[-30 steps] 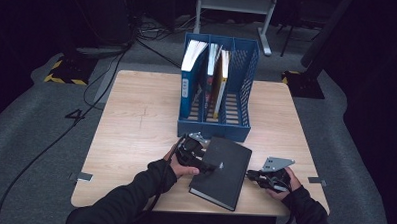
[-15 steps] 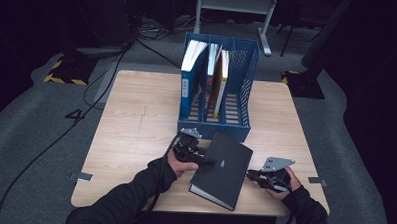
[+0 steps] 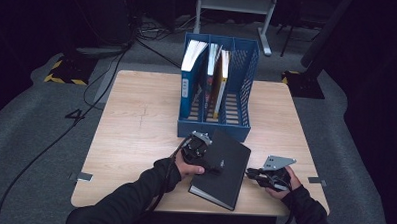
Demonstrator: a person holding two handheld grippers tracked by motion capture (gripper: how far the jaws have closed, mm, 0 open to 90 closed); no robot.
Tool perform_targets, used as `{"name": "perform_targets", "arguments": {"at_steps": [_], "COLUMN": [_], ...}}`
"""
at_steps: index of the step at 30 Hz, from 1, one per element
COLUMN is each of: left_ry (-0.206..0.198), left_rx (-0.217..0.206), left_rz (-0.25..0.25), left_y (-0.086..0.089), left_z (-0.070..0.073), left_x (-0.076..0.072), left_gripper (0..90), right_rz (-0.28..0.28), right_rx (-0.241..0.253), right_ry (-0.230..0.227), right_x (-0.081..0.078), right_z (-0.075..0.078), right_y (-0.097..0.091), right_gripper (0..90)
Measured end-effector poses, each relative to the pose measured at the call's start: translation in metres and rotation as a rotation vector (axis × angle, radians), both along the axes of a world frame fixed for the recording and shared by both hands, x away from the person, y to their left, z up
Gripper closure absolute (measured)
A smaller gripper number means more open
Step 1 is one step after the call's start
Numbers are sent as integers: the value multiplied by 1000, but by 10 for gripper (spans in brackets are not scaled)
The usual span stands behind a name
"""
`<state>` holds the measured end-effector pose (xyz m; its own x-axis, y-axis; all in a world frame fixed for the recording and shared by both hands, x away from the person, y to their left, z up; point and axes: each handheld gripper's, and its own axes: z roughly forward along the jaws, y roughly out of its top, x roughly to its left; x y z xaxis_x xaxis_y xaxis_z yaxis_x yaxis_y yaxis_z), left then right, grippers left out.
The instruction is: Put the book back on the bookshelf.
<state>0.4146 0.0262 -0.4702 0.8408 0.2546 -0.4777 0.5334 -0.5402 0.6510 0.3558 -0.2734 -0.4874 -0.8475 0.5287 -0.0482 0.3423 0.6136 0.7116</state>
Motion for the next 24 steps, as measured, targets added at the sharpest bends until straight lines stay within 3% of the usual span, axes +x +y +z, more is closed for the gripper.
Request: {"name": "perform_targets", "arguments": {"at_steps": [1,3,6,14,21,24], "left_ry": [-8,-20,-45,-191,-333,-376], "left_rx": [4,7,2,-29,-79,-93], "left_rz": [-1,-12,-18,-13,-13,-18], "left_y": [0,1,1,7,18,24], "left_z": [1,3,6,14,19,20], "left_x": [0,-1,-3,-22,-43,-47], "left_gripper": [370,386,405,422,422,422], "right_rz": [7,6,-11,-69,-66,-59], "right_rx": [-33,-43,-29,74,153,158], "right_ry": [11,1,-5,-9,-29,-43], "right_x": [0,0,1,5,6,7], "right_z": [-3,-4,-3,2,13,18], "right_y": [3,5,4,-3,-7,-5], "right_gripper": [803,791,791,793,772,771]}}
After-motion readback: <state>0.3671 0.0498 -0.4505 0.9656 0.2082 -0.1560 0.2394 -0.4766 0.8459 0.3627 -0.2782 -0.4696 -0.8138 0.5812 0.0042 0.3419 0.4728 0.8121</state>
